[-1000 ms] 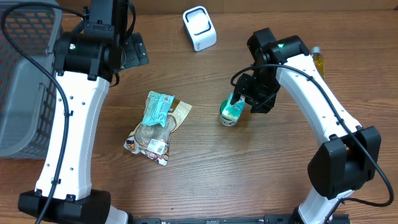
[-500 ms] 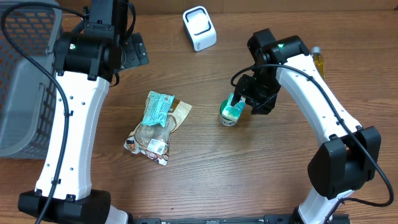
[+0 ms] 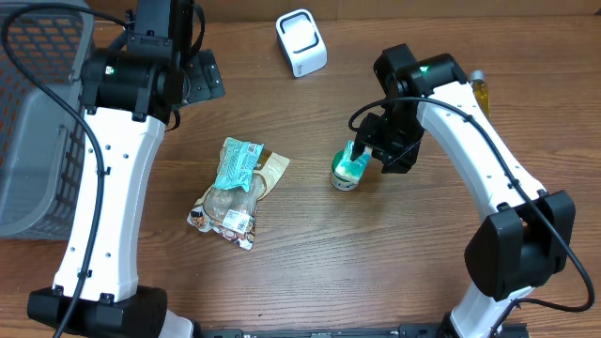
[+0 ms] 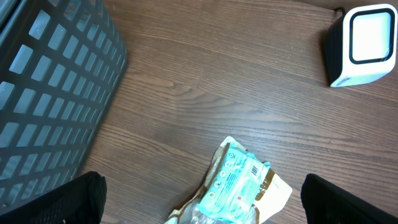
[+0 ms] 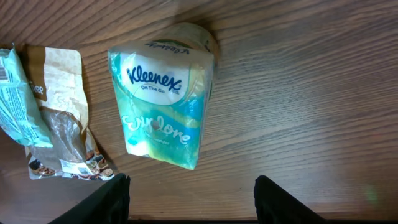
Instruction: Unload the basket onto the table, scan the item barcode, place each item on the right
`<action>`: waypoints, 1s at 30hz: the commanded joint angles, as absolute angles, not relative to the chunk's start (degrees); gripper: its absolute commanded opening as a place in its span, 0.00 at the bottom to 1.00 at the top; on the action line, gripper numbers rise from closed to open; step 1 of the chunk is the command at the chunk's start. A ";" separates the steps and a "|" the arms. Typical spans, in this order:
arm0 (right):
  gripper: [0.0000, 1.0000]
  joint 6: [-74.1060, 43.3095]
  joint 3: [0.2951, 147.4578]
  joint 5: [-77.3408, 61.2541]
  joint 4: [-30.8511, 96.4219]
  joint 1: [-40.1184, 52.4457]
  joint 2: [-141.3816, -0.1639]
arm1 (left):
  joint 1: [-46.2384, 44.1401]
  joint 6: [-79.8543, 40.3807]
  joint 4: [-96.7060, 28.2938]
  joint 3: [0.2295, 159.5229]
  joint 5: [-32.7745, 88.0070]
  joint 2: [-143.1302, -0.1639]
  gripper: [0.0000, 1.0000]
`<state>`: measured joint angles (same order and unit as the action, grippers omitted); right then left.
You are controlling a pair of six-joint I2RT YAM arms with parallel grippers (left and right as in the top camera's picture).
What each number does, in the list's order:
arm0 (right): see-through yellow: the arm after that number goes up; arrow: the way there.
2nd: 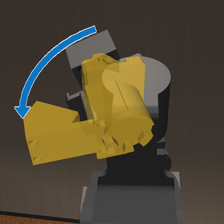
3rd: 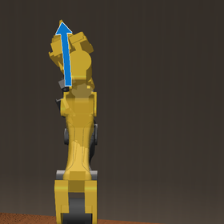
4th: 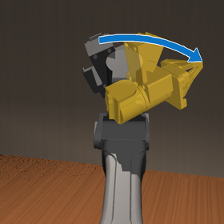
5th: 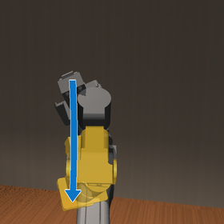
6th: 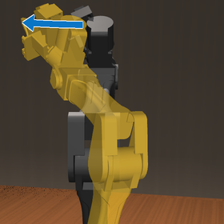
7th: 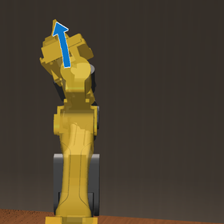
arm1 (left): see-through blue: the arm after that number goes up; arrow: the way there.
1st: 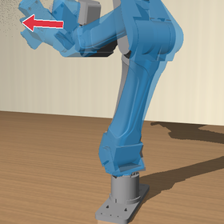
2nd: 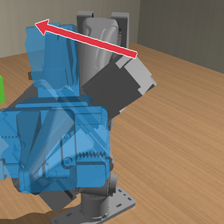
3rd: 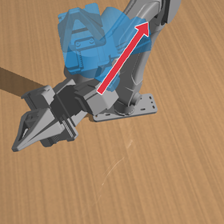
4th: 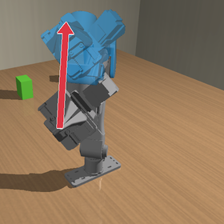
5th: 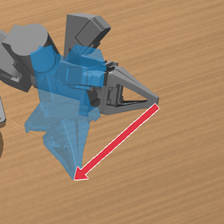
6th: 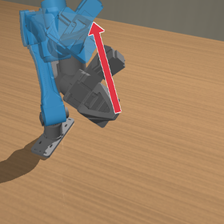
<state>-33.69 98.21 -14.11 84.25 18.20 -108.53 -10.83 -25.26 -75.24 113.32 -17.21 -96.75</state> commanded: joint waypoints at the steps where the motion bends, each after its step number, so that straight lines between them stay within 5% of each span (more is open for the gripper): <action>1: 0.60 -34.61 98.10 -12.91 83.85 18.33 -107.44 | -10.90 -24.40 -75.18 114.50 -18.02 -95.50 1.00; 12: 0.48 -36.03 92.55 -14.04 77.78 18.41 -107.44 | -10.90 -24.40 -75.18 114.50 -18.02 -95.50 1.00; 25: 0.47 -39.24 88.49 -14.20 72.10 18.41 -107.44 | -10.90 -24.40 -75.18 114.50 -18.02 -95.50 0.99; 30: 0.32 -39.22 87.22 -14.17 69.82 18.44 -107.44 | -10.90 -24.40 -75.18 114.48 -18.02 -95.50 1.00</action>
